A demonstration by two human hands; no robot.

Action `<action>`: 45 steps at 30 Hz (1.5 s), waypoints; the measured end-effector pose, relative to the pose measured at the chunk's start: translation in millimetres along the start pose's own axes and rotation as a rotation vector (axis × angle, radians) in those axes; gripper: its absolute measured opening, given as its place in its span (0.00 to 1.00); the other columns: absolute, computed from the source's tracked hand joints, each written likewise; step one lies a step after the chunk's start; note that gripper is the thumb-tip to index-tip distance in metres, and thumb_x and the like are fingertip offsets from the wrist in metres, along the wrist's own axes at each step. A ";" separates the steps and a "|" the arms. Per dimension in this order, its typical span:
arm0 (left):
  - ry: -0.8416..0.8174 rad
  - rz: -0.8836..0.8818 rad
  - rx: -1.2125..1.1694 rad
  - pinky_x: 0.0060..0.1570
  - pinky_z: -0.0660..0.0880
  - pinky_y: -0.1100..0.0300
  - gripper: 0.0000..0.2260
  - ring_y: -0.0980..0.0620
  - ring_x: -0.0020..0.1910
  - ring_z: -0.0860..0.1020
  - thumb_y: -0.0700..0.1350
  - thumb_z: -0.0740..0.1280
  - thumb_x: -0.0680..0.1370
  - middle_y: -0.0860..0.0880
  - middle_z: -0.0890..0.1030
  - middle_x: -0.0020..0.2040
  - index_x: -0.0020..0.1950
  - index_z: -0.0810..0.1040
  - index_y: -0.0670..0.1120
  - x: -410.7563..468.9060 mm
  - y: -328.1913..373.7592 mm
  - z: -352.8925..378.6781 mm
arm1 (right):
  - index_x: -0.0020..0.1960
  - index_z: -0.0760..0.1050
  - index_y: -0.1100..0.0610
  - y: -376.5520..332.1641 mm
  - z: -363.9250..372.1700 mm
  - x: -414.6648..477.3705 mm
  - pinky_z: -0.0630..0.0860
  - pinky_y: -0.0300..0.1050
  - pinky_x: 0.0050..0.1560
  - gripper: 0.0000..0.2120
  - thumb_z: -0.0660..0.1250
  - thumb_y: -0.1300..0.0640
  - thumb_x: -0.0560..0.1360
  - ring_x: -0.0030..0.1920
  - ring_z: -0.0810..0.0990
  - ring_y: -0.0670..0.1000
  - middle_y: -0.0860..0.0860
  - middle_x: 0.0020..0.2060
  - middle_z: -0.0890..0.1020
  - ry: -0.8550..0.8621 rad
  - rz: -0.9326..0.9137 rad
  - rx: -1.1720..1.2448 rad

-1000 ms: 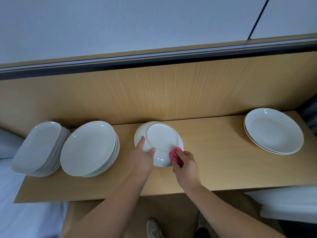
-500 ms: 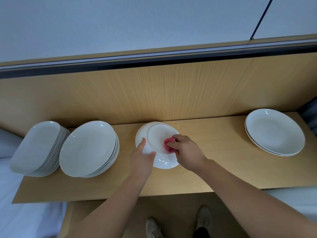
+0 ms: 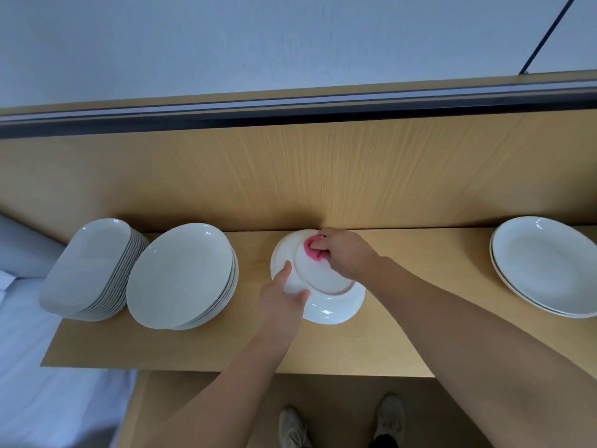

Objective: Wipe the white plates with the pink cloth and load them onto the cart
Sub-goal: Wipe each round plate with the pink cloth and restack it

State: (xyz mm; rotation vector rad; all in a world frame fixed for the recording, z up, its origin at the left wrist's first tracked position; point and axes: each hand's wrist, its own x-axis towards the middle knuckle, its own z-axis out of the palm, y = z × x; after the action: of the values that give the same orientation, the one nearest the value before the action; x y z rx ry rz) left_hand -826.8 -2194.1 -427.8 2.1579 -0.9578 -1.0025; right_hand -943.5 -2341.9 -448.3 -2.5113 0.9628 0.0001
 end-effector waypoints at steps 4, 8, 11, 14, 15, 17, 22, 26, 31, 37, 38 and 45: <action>0.001 -0.004 -0.060 0.49 0.67 0.66 0.28 0.57 0.51 0.71 0.45 0.68 0.78 0.52 0.72 0.59 0.76 0.62 0.53 2.3 -2.7 2.5 | 0.43 0.77 0.50 16.5 1.6 -19.0 0.72 0.40 0.45 0.13 0.60 0.66 0.73 0.48 0.76 0.52 0.48 0.48 0.77 0.019 0.111 0.049; -0.012 -0.010 -0.079 0.51 0.66 0.65 0.29 0.57 0.54 0.69 0.44 0.68 0.78 0.53 0.71 0.60 0.76 0.62 0.54 1.7 -4.3 5.5 | 0.45 0.79 0.49 15.8 9.2 -42.0 0.73 0.44 0.46 0.13 0.61 0.64 0.73 0.49 0.76 0.55 0.49 0.48 0.77 -0.003 0.138 0.042; -0.008 -0.022 -0.101 0.50 0.66 0.66 0.28 0.57 0.54 0.69 0.44 0.68 0.78 0.53 0.70 0.61 0.76 0.63 0.54 0.1 -5.7 7.2 | 0.45 0.79 0.49 8.9 13.9 -58.2 0.68 0.42 0.44 0.14 0.60 0.65 0.72 0.49 0.74 0.54 0.48 0.47 0.77 -0.023 0.127 0.043; 0.009 -0.012 -0.078 0.49 0.67 0.65 0.28 0.56 0.53 0.71 0.44 0.68 0.78 0.53 0.70 0.59 0.76 0.63 0.55 0.0 -4.1 7.2 | 0.44 0.79 0.50 -2.3 13.5 -68.0 0.72 0.42 0.46 0.14 0.60 0.66 0.70 0.49 0.75 0.52 0.47 0.48 0.77 -0.043 0.090 0.080; 0.010 -0.005 -0.080 0.49 0.67 0.65 0.29 0.56 0.53 0.71 0.44 0.68 0.77 0.53 0.71 0.59 0.76 0.63 0.54 -0.7 -2.9 6.6 | 0.45 0.80 0.50 -5.8 11.3 -70.4 0.74 0.42 0.49 0.15 0.60 0.66 0.71 0.49 0.75 0.49 0.46 0.49 0.77 -0.057 0.075 0.113; 0.020 0.011 -0.113 0.49 0.68 0.64 0.30 0.55 0.53 0.72 0.43 0.70 0.76 0.53 0.73 0.58 0.76 0.63 0.53 -3.3 0.5 6.0 | 0.48 0.81 0.50 -8.6 5.0 -74.6 0.74 0.40 0.53 0.15 0.61 0.66 0.73 0.50 0.77 0.44 0.44 0.50 0.78 -0.090 0.046 0.188; 0.065 -0.023 -0.330 0.40 0.75 0.61 0.24 0.51 0.47 0.78 0.38 0.77 0.68 0.49 0.79 0.50 0.61 0.73 0.43 -2.5 13.0 -2.1 | 0.57 0.81 0.52 8.0 -23.3 -88.2 0.74 0.42 0.55 0.15 0.62 0.64 0.76 0.54 0.76 0.49 0.49 0.53 0.79 -0.011 0.051 0.217; -0.001 -0.011 -0.388 0.48 0.78 0.50 0.14 0.45 0.49 0.81 0.41 0.74 0.67 0.47 0.83 0.47 0.52 0.79 0.45 -3.0 33.3 -4.9 | 0.60 0.80 0.51 22.3 -47.7 -98.4 0.75 0.43 0.54 0.15 0.64 0.63 0.77 0.53 0.77 0.50 0.49 0.53 0.78 0.055 0.073 0.222; -0.047 -0.051 -0.404 0.55 0.78 0.44 0.10 0.47 0.52 0.81 0.43 0.71 0.72 0.50 0.84 0.49 0.53 0.79 0.49 -6.4 52.0 4.5 | 0.59 0.80 0.52 32.5 -72.1 -112.9 0.76 0.44 0.54 0.16 0.64 0.65 0.76 0.54 0.78 0.48 0.48 0.54 0.78 0.110 0.047 0.252; -0.056 -0.022 -0.410 0.51 0.79 0.49 0.09 0.47 0.51 0.81 0.43 0.68 0.76 0.48 0.83 0.50 0.56 0.78 0.47 -17.7 79.0 23.3 | 0.54 0.82 0.58 45.8 -90.8 -134.5 0.71 0.32 0.43 0.12 0.63 0.69 0.76 0.43 0.76 0.35 0.50 0.49 0.79 0.192 0.017 0.375; -0.036 -0.007 -0.398 0.47 0.79 0.52 0.08 0.48 0.50 0.81 0.42 0.68 0.76 0.48 0.83 0.50 0.55 0.78 0.47 -20.4 82.9 26.6 | 0.55 0.82 0.57 50.2 -91.9 -136.9 0.69 0.28 0.41 0.13 0.64 0.69 0.77 0.41 0.76 0.32 0.48 0.48 0.79 0.204 0.026 0.408; 0.098 0.108 -0.184 0.48 0.79 0.51 0.10 0.53 0.49 0.80 0.44 0.67 0.76 0.55 0.80 0.50 0.56 0.77 0.51 -44.0 103.0 20.9 | 0.60 0.80 0.58 75.8 -99.0 -140.4 0.70 0.28 0.42 0.16 0.64 0.70 0.76 0.38 0.76 0.32 0.45 0.51 0.78 0.251 0.011 0.505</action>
State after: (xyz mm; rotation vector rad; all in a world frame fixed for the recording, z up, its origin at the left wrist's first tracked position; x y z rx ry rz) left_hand -901.6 -2223.3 -347.0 1.9631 -0.8896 -0.8881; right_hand -1113.3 -2342.9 -368.3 -2.0664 0.9308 -0.5023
